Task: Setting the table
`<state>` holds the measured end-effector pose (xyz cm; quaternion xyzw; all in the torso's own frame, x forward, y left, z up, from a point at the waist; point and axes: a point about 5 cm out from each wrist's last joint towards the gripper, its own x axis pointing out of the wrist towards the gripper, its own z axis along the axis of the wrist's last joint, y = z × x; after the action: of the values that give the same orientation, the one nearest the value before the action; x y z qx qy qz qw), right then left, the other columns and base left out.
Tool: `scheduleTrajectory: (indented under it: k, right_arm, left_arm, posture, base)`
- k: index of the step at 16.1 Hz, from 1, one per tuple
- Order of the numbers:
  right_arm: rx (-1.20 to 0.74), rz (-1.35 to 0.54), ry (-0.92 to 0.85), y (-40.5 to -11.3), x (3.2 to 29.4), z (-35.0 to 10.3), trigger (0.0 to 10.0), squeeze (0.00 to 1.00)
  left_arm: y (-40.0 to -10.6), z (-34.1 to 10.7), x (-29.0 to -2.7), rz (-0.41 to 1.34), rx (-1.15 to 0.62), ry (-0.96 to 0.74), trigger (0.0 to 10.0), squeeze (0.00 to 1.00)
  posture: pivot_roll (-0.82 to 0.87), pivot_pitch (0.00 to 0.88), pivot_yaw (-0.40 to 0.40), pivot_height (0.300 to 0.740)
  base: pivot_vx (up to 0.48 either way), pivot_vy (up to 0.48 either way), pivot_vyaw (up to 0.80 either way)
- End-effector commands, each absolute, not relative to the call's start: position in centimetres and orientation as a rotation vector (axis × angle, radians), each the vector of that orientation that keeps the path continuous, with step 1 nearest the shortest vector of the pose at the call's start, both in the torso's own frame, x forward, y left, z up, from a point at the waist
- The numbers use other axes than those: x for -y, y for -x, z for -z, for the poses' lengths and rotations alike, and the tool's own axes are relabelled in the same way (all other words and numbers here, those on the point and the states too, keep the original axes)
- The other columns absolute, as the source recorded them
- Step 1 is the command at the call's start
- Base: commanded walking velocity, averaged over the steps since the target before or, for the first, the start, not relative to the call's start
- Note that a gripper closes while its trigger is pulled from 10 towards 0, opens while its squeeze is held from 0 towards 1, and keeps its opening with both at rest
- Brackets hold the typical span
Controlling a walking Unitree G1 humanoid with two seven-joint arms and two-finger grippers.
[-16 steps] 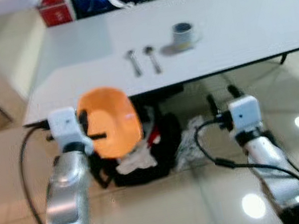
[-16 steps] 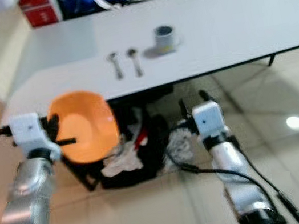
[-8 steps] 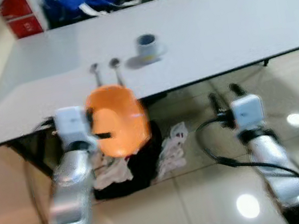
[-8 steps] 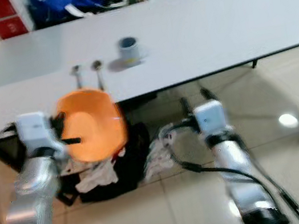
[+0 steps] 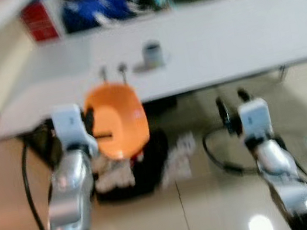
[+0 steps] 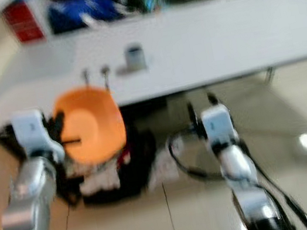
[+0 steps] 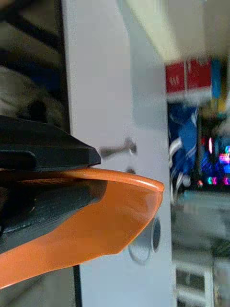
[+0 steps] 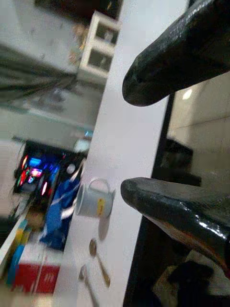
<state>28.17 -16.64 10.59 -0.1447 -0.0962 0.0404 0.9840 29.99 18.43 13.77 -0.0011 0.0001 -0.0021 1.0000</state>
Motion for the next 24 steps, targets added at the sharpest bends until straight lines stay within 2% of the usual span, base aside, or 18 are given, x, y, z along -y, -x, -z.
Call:
scheduleTrajectory:
  k: [1,3,7,19,24]
  right_arm:
    - [0.191,-0.081,0.301,-28.1,16.8,-10.6,10.0,0.0]
    - [0.188,-0.084,0.303,-28.1,16.8,-10.5,10.0,0.0]
    - [0.184,-0.085,0.308,-28.0,16.9,-10.5,10.0,0.0]
    - [0.183,-0.091,0.307,-27.9,16.6,-10.3,10.0,0.0]
    - [0.18,-0.093,0.309,-27.9,16.6,-10.3,10.0,0.0]
  left_arm:
    - [-30.4,-14.7,-18.3,0.007,0.04,0.009,0.0,0.0]
    - [-30.4,-14.6,-18.5,-0.011,0.036,0.005,0.0,0.0]
    - [-30.5,-14.6,-18.7,-0.013,0.044,0.003,0.0,0.0]
    - [-30.8,-15.7,-18.0,0.043,0.089,-0.059,0.0,0.0]
    - [-30.7,-15.9,-17.0,0.099,0.108,-0.097,0.0,0.0]
  posture:
    - [-0.12,0.0,0.076,0.74]
    - [-0.12,0.0,0.075,0.74]
    - [-0.13,0.0,0.074,0.74]
    - [-0.12,0.0,0.079,0.74]
    - [-0.12,0.0,0.08,0.74]
  base:
    - [0.371,-0.3,0.0]
    - [0.371,-0.129,0.0]
    - [0.0,0.0,0.0]
    - [0.449,0.023,0.0]
    - [0.274,-0.345,0.0]
